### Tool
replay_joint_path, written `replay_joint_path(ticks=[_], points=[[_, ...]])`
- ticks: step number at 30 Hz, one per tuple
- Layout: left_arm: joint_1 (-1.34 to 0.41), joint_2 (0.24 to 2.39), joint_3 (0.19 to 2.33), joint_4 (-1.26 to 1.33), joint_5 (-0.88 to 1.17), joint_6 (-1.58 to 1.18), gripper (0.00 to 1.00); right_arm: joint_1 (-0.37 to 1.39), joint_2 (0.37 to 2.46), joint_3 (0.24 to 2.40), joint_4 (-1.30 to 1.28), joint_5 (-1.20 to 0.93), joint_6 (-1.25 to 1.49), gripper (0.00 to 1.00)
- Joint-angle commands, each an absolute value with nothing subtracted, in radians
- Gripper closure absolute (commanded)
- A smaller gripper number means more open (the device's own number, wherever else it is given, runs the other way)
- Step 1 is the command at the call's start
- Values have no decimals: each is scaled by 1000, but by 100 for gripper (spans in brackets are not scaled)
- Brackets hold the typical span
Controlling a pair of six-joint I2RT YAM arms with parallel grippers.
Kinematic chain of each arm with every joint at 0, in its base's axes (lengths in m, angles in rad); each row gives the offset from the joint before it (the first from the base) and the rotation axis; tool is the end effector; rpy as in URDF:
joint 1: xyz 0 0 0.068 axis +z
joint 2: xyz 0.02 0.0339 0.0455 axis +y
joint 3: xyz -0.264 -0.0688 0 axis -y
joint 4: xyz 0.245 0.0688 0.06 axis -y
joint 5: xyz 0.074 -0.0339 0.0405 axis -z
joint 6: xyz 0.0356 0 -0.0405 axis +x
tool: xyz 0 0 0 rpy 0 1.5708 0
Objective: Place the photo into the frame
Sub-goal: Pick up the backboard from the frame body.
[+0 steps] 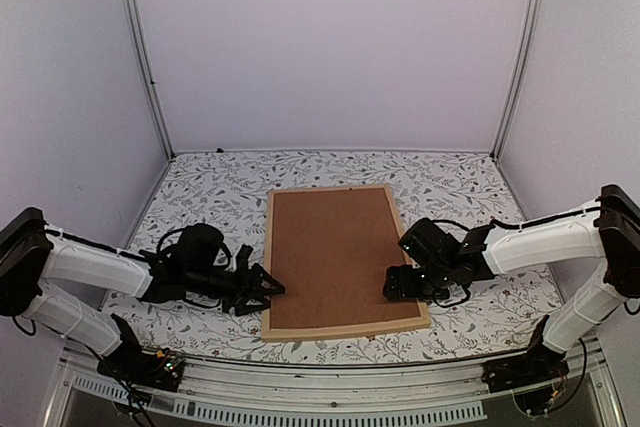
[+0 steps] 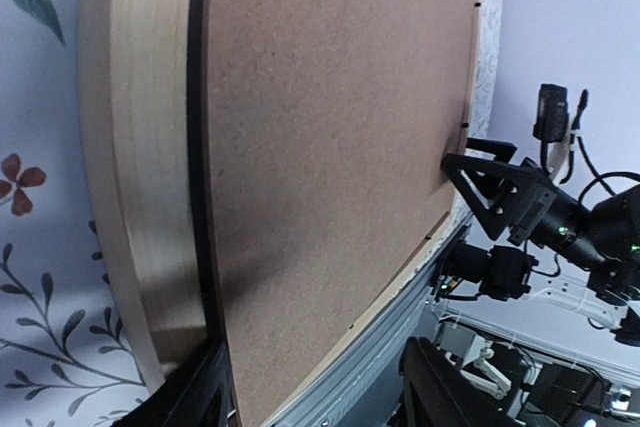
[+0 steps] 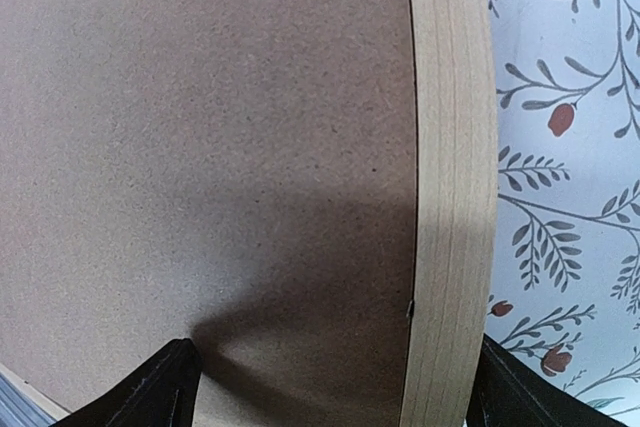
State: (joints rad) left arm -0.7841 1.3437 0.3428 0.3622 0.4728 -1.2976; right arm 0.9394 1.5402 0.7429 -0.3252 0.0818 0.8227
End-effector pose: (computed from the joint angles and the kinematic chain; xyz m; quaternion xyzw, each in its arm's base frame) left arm 0.1501 -0.1726 0.1338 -0.1188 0.8668 -0.4827 0.0403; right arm 0.1638 0.2190 0.1453 -0.0477 0.9730 0.1460 0.1721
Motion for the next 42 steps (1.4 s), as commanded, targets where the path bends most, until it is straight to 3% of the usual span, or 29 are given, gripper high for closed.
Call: replay_joint_path(ticks=[1,14,23,42], points=[[-850,1310,567,186,450,-1079,39,989,1618,750,-126,-233,850,8],[-932,1512,668,78,430,-981,37,991,1618,758,-131,-230,840,9],[-978,1510,781,-80,297,-884,36,992,1630,757,-120,-234,839,9],[-924,1284,511,513,414,-1041,40,1007,1664,762,-107,-241,841,9]])
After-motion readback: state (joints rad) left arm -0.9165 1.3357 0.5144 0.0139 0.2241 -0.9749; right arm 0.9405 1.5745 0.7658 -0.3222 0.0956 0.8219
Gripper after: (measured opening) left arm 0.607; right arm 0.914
